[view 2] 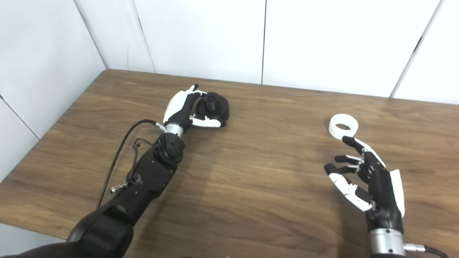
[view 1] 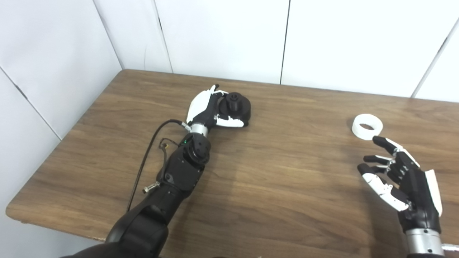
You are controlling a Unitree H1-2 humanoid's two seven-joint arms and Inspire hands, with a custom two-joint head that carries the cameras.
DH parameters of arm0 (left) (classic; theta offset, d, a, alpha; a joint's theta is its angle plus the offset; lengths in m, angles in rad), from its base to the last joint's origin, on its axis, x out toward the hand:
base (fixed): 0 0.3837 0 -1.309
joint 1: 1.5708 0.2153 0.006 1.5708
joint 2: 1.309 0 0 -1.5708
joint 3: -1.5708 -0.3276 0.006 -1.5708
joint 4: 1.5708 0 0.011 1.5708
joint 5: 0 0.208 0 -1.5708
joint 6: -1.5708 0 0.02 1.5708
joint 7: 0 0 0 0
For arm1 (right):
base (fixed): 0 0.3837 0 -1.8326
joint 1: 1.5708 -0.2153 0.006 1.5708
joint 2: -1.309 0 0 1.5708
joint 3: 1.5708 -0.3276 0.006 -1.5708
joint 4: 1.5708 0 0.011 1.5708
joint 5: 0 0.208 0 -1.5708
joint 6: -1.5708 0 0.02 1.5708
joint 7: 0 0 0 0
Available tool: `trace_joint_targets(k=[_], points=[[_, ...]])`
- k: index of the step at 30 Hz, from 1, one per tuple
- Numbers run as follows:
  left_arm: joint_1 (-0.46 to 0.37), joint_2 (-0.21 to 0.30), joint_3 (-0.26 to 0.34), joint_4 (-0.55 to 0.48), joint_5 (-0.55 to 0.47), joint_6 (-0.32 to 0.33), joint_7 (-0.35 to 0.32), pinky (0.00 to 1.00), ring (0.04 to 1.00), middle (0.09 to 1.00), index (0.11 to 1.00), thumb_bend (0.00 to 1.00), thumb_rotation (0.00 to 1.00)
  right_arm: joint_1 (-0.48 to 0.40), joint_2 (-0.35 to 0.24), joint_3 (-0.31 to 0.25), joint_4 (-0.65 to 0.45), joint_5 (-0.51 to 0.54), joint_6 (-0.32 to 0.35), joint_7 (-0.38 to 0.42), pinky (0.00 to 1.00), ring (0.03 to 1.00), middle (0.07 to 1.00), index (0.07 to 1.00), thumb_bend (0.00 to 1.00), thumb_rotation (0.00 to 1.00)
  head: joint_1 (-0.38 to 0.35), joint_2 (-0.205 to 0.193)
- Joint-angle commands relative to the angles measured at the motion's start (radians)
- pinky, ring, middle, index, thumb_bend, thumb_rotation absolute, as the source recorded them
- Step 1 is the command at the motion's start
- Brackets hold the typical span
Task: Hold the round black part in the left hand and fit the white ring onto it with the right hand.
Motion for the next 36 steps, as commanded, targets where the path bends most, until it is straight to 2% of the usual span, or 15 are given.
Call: trace_joint_targets(k=[1, 11, 22, 36], points=[[-0.039, 0.021, 0.000, -0.023, 0.011, -0.008, 0.026, 1.00, 1.000, 1.000, 0.658, 0.92, 0.23, -0.011, 0.004, -0.003, -0.039, 0.003, -0.019, -0.004, 0.52, 0.647, 0.823, 0.768, 0.61, 0.33, 0.001, 0.001], [-0.012, 0.025, -0.010, -0.073, 0.002, -0.013, -0.013, 1.00, 1.000, 1.000, 0.611, 0.94, 0.20, -0.012, 0.005, -0.001, -0.042, -0.002, -0.016, -0.005, 0.52, 0.648, 0.825, 0.767, 0.61, 0.34, 0.000, 0.002], [0.063, 0.020, -0.051, -0.185, 0.013, 0.040, -0.094, 1.00, 1.000, 1.000, 0.621, 0.96, 0.22, -0.015, 0.006, 0.003, -0.040, 0.002, -0.015, -0.002, 0.53, 0.651, 0.817, 0.770, 0.61, 0.33, -0.004, 0.007], [0.172, 0.020, -0.129, -0.431, 0.047, 0.106, -0.219, 1.00, 1.000, 1.000, 0.609, 0.94, 0.25, -0.024, 0.010, 0.006, -0.045, 0.005, 0.001, 0.001, 0.53, 0.652, 0.814, 0.769, 0.61, 0.33, -0.016, 0.009]])
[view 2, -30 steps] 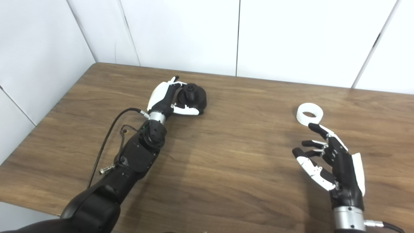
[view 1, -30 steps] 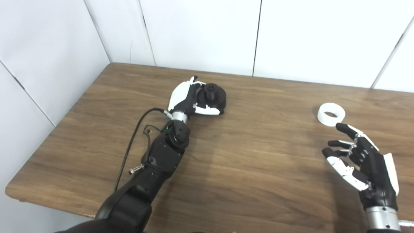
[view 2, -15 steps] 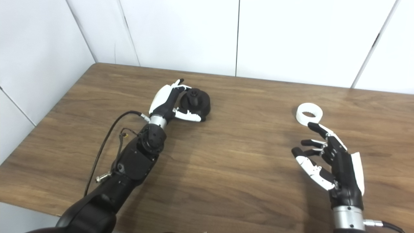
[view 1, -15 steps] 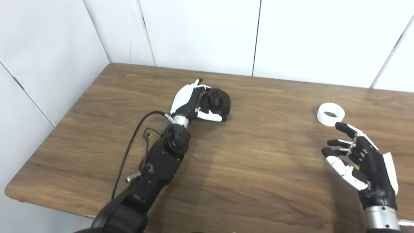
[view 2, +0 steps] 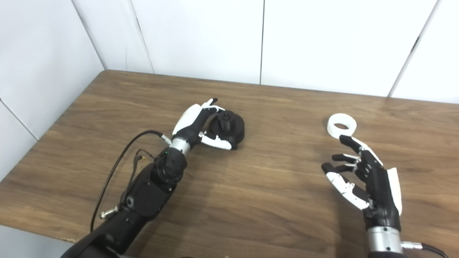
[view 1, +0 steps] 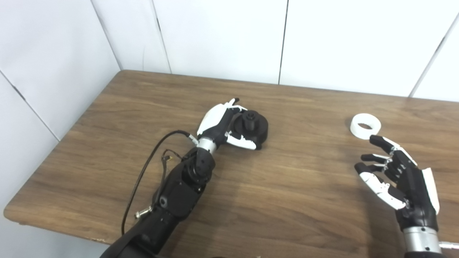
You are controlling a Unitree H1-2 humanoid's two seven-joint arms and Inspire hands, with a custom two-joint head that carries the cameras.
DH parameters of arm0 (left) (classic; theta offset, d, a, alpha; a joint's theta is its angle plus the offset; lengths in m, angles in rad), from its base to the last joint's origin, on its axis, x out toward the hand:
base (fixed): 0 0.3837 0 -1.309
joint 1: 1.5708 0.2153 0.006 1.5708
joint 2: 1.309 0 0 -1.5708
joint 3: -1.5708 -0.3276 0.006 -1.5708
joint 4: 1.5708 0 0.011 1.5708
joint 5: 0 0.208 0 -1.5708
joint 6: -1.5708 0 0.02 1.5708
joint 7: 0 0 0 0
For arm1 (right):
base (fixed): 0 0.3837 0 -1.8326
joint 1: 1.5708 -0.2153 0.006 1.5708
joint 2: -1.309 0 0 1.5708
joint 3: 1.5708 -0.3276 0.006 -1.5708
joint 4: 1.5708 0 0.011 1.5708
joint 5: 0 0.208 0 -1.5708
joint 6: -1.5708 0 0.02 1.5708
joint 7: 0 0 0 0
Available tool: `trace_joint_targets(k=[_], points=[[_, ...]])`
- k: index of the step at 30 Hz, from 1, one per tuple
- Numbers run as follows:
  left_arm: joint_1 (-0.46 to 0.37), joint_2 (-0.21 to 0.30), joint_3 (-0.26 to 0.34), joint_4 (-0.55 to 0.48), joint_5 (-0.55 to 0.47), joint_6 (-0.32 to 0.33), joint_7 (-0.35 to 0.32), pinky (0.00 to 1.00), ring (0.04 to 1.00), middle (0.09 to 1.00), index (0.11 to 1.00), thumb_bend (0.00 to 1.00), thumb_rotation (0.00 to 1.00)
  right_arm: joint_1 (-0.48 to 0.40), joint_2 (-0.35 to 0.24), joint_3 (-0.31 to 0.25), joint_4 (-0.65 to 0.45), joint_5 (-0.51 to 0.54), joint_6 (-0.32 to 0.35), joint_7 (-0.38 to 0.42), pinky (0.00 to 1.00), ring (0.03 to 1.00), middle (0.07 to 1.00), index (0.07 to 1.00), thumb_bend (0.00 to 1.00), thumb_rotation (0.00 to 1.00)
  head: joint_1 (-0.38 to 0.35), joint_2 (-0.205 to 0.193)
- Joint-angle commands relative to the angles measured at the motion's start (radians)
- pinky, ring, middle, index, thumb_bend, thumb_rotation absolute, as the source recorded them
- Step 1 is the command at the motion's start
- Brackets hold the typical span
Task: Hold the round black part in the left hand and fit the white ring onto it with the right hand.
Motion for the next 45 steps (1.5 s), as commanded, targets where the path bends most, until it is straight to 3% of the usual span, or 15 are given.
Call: trace_joint_targets(k=[1, 11, 23, 31, 36, 42, 45], points=[[0.000, 0.013, -0.008, -0.062, 0.016, 0.012, -0.025, 1.00, 1.000, 1.000, 0.609, 0.94, 0.24, -0.024, 0.008, 0.003, -0.042, 0.001, -0.007, 0.000, 0.52, 0.651, 0.815, 0.769, 0.61, 0.33, -0.002, 0.001], [0.091, -0.011, -0.032, -0.234, 0.013, 0.020, -0.081, 1.00, 1.000, 1.000, 0.598, 0.96, 0.21, -0.030, 0.009, 0.006, -0.056, -0.014, 0.008, -0.004, 0.52, 0.644, 0.812, 0.767, 0.59, 0.32, -0.012, 0.002], [0.188, -0.021, -0.087, -0.376, 0.038, -0.012, -0.138, 1.00, 1.000, 1.000, 0.595, 0.99, 0.27, -0.030, 0.013, 0.006, -0.059, -0.019, 0.002, -0.006, 0.52, 0.643, 0.815, 0.764, 0.58, 0.31, -0.029, 0.009], [0.246, -0.032, -0.140, -0.389, 0.069, -0.070, -0.143, 1.00, 1.000, 1.000, 0.597, 0.98, 0.26, -0.028, 0.024, 0.012, -0.060, -0.020, 0.008, -0.008, 0.51, 0.639, 0.820, 0.766, 0.58, 0.31, -0.053, 0.013], [0.259, -0.035, -0.139, -0.388, 0.096, -0.095, -0.134, 1.00, 1.000, 1.000, 0.598, 0.97, 0.23, -0.025, 0.025, 0.019, -0.063, -0.023, 0.006, -0.005, 0.50, 0.647, 0.833, 0.770, 0.58, 0.32, -0.071, 0.016], [0.268, -0.028, -0.125, -0.400, 0.089, -0.105, -0.147, 1.00, 1.000, 1.000, 0.598, 0.97, 0.23, -0.028, 0.036, 0.028, -0.065, -0.030, 0.011, -0.011, 0.49, 0.634, 0.815, 0.765, 0.57, 0.31, -0.147, 0.026], [0.278, -0.021, -0.112, -0.413, 0.074, -0.109, -0.158, 1.00, 1.000, 1.000, 0.597, 0.97, 0.23, -0.028, 0.052, 0.038, -0.067, -0.035, 0.016, -0.017, 0.49, 0.625, 0.798, 0.755, 0.58, 0.29, -0.240, 0.026]])
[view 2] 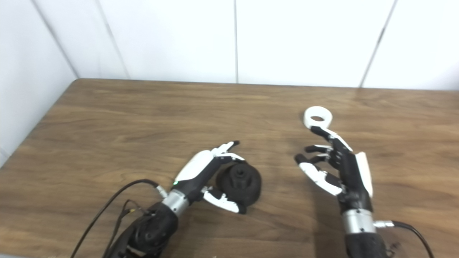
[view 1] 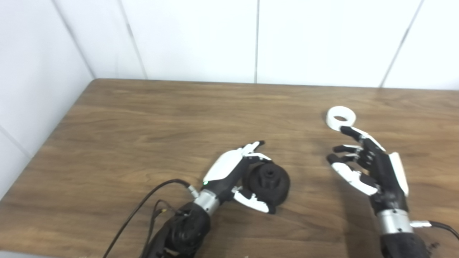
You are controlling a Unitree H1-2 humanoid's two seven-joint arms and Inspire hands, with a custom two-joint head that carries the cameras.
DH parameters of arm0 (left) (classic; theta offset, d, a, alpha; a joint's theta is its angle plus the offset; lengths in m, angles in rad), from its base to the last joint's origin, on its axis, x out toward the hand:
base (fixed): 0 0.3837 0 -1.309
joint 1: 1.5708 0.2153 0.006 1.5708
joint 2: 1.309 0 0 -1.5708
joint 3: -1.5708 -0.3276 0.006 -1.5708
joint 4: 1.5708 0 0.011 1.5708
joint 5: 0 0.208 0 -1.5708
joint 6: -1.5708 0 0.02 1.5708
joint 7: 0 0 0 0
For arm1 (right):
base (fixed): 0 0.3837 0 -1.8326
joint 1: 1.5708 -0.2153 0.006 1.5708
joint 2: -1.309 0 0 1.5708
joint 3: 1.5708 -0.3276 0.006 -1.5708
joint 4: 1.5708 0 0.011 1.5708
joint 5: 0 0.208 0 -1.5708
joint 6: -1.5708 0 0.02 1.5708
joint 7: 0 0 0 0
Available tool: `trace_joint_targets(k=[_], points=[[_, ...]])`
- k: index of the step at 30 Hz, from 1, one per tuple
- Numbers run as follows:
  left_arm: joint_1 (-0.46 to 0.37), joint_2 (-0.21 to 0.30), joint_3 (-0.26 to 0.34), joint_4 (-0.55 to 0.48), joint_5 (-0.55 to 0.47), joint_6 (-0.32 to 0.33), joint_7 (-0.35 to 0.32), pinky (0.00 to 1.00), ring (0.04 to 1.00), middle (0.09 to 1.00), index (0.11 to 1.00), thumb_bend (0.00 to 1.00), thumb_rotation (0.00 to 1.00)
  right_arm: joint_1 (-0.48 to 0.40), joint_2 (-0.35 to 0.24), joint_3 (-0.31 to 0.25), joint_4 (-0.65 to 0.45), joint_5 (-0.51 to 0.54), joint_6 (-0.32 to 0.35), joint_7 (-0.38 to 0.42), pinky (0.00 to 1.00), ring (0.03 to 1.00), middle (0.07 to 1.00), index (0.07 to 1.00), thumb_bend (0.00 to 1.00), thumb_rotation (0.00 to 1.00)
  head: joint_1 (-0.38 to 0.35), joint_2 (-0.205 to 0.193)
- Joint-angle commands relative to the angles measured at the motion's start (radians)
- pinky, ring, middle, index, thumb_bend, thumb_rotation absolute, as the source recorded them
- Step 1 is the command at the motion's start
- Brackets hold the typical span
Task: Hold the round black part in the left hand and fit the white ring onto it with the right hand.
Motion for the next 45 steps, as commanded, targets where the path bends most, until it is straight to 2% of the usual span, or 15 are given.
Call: trace_joint_targets(k=[1, 2, 5, 7, 13, 16, 24, 27, 30, 33, 35, 39, 45], points=[[0.000, 0.019, 0.020, -0.052, -0.010, -0.017, -0.007, 1.00, 1.000, 1.000, 0.597, 0.97, 0.23, -0.024, 0.036, 0.013, -0.046, -0.004, -0.013, -0.013, 0.49, 0.624, 0.800, 0.754, 0.58, 0.29, -0.051, -0.003], [0.007, 0.025, 0.026, -0.064, -0.017, -0.016, -0.017, 1.00, 1.000, 1.000, 0.597, 0.97, 0.23, -0.024, 0.046, 0.022, -0.048, -0.011, -0.012, -0.016, 0.49, 0.625, 0.804, 0.753, 0.58, 0.29, -0.100, -0.009], [0.022, 0.041, 0.042, -0.081, -0.031, -0.029, -0.033, 1.00, 1.000, 1.000, 0.596, 0.96, 0.24, -0.021, 0.072, 0.047, -0.055, -0.042, -0.001, -0.025, 0.49, 0.626, 0.801, 0.754, 0.58, 0.28, -0.165, -0.019], [0.029, 0.054, 0.052, -0.079, -0.046, -0.049, -0.036, 1.00, 1.000, 1.000, 0.594, 0.96, 0.25, -0.020, 0.088, 0.063, -0.055, -0.076, 0.007, -0.037, 0.50, 0.626, 0.793, 0.754, 0.58, 0.29, -0.240, -0.033], [0.038, 0.071, 0.068, -0.094, -0.075, -0.059, -0.067, 1.00, 1.000, 0.997, 0.597, 0.95, 0.20, -0.021, 0.119, 0.084, -0.043, -0.121, 0.003, -0.057, 0.50, 0.633, 0.804, 0.756, 0.57, 0.26, -0.297, -0.051], [0.039, 0.074, 0.071, -0.087, -0.083, -0.076, -0.069, 1.00, 1.000, 0.993, 0.593, 0.95, 0.21, -0.024, 0.129, 0.087, -0.033, -0.129, -0.002, -0.064, 0.50, 0.636, 0.799, 0.755, 0.57, 0.24, -0.310, -0.064], [0.039, 0.074, 0.079, -0.074, -0.089, -0.094, -0.068, 1.00, 1.000, 0.990, 0.590, 0.96, 0.21, -0.032, 0.130, 0.093, -0.018, -0.151, -0.007, -0.078, 0.49, 0.635, 0.793, 0.750, 0.58, 0.25, -0.327, -0.076], [0.042, 0.072, 0.083, -0.081, -0.094, -0.088, -0.072, 1.00, 1.000, 0.990, 0.589, 0.96, 0.20, -0.044, 0.120, 0.084, -0.012, -0.162, -0.008, -0.085, 0.49, 0.640, 0.795, 0.747, 0.58, 0.24, -0.325, -0.078], [0.041, 0.075, 0.084, -0.084, -0.091, -0.087, -0.079, 1.00, 1.000, 0.991, 0.590, 0.96, 0.20, -0.084, 0.080, 0.074, -0.003, -0.250, -0.001, -0.102, 0.52, 0.665, 0.799, 0.757, 0.58, 0.30, -0.319, -0.076], [0.041, 0.073, 0.084, -0.081, -0.088, -0.089, -0.079, 1.00, 1.000, 0.991, 0.590, 0.96, 0.19, -0.136, 0.041, 0.059, 0.009, -0.336, 0.029, -0.108, 0.60, 0.721, 0.797, 0.763, 0.58, 0.33, -0.314, -0.081], [0.041, 0.073, 0.082, -0.077, -0.084, -0.090, -0.078, 1.00, 1.000, 0.991, 0.591, 0.96, 0.20, -0.182, 0.012, 0.046, 0.031, -0.364, 0.038, -0.110, 0.63, 0.735, 0.797, 0.757, 0.59, 0.29, -0.310, -0.081], [0.041, 0.073, 0.082, -0.071, -0.082, -0.095, -0.076, 1.00, 1.000, 0.992, 0.592, 0.95, 0.20, -0.263, -0.040, 0.029, 0.070, -0.392, 0.062, -0.096, 0.63, 0.747, 0.805, 0.758, 0.59, 0.26, -0.308, -0.083], [0.041, 0.072, 0.082, -0.070, -0.078, -0.094, -0.077, 1.00, 1.000, 0.993, 0.593, 0.95, 0.21, -0.362, -0.082, 0.019, 0.122, -0.408, 0.132, -0.070, 0.56, 0.722, 0.807, 0.756, 0.61, 0.30, -0.304, -0.089]])
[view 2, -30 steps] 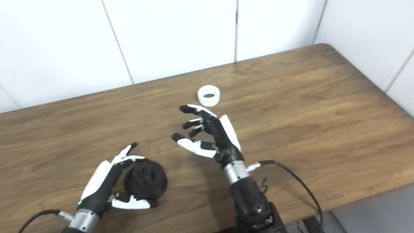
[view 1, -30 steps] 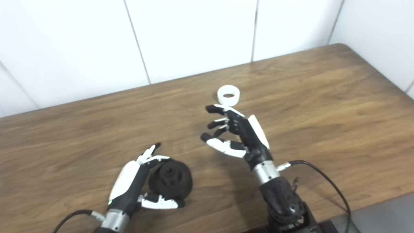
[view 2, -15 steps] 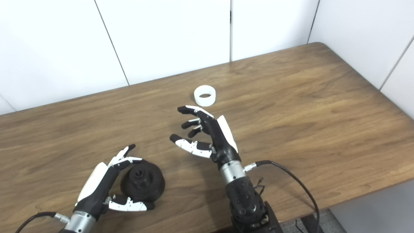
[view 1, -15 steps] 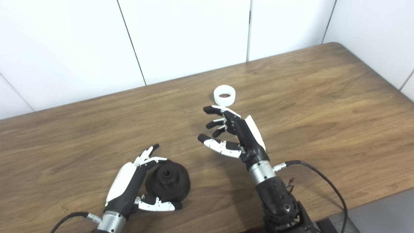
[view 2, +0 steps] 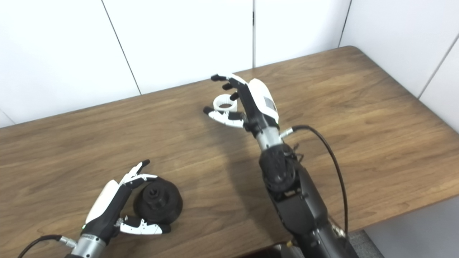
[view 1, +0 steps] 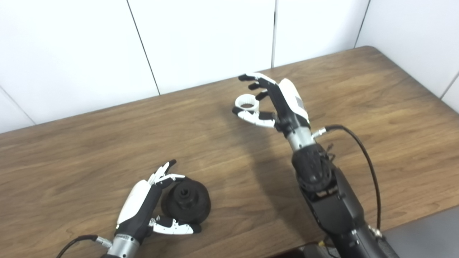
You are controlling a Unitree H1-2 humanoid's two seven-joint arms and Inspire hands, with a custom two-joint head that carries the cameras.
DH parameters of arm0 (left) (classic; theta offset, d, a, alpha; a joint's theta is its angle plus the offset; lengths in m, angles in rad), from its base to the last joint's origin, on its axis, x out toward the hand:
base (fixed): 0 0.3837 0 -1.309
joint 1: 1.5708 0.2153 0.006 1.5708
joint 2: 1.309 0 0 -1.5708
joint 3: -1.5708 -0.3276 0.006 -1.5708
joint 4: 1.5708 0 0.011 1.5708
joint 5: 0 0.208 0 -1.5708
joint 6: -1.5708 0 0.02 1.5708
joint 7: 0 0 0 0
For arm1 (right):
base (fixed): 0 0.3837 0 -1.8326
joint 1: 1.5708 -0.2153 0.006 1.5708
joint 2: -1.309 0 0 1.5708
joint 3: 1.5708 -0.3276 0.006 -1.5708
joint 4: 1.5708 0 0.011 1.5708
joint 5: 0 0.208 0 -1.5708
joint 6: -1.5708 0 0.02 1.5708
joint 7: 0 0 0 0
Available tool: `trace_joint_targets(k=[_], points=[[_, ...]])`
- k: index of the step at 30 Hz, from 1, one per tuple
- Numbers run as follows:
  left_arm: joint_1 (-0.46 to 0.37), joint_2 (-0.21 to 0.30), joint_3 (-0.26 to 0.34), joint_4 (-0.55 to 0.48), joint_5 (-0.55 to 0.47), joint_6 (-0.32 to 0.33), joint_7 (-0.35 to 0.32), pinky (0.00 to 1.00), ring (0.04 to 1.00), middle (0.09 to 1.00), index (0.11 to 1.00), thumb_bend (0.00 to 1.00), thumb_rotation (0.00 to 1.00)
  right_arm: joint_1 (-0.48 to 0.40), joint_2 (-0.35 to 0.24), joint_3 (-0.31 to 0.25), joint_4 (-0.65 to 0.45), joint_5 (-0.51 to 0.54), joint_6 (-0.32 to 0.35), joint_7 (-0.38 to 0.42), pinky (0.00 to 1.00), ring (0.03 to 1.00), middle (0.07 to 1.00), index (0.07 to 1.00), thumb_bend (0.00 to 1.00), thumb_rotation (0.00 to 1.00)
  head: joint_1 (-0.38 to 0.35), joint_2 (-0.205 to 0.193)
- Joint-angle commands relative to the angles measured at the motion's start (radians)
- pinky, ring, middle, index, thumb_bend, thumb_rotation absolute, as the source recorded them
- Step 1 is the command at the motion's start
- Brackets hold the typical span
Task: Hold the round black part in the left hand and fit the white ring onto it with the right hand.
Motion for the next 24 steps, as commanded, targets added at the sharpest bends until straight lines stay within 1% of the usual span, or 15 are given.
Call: trace_joint_targets(k=[1, 5, 11, 18, 21, 24], points=[[-0.020, 0.004, 0.009, -0.010, -0.001, -0.025, 0.009, 1.00, 1.000, 0.992, 0.592, 0.95, 0.20, -0.064, -0.022, -0.003, 0.002, -0.021, 0.011, 0.001, 0.58, 0.736, 0.816, 0.759, 0.61, 0.31, 0.001, 0.002], [-0.023, 0.004, 0.008, -0.006, -0.001, -0.029, 0.010, 0.99, 1.000, 0.992, 0.591, 0.95, 0.20, -0.123, -0.056, 0.007, 0.055, -0.055, 0.031, 0.005, 0.61, 0.782, 0.843, 0.763, 0.60, 0.34, 0.005, 0.001], [-0.020, 0.000, 0.006, -0.005, 0.005, -0.027, 0.012, 1.00, 1.000, 0.992, 0.591, 0.95, 0.20, -0.206, -0.102, 0.018, 0.175, -0.071, 0.024, 0.000, 0.63, 0.804, 0.870, 0.762, 0.60, 0.34, 0.012, -0.001], [-0.018, -0.004, 0.004, 0.004, 0.012, -0.033, 0.016, 1.00, 1.000, 0.993, 0.591, 0.96, 0.21, -0.304, -0.164, 0.055, 0.341, -0.078, 0.002, 0.012, 0.66, 0.824, 0.886, 0.764, 0.60, 0.33, 0.018, -0.006], [-0.016, -0.007, 0.003, 0.011, 0.019, -0.038, 0.022, 1.00, 1.000, 0.990, 0.589, 0.96, 0.21, -0.335, -0.185, 0.076, 0.397, -0.073, -0.001, 0.033, 0.71, 0.855, 0.903, 0.768, 0.61, 0.35, 0.021, -0.009], [-0.014, -0.010, 0.000, 0.013, 0.023, -0.038, 0.024, 1.00, 1.000, 0.989, 0.588, 0.96, 0.19, -0.366, -0.211, 0.105, 0.447, -0.076, 0.002, 0.064, 0.75, 0.880, 0.921, 0.781, 0.63, 0.42, 0.025, -0.009]])
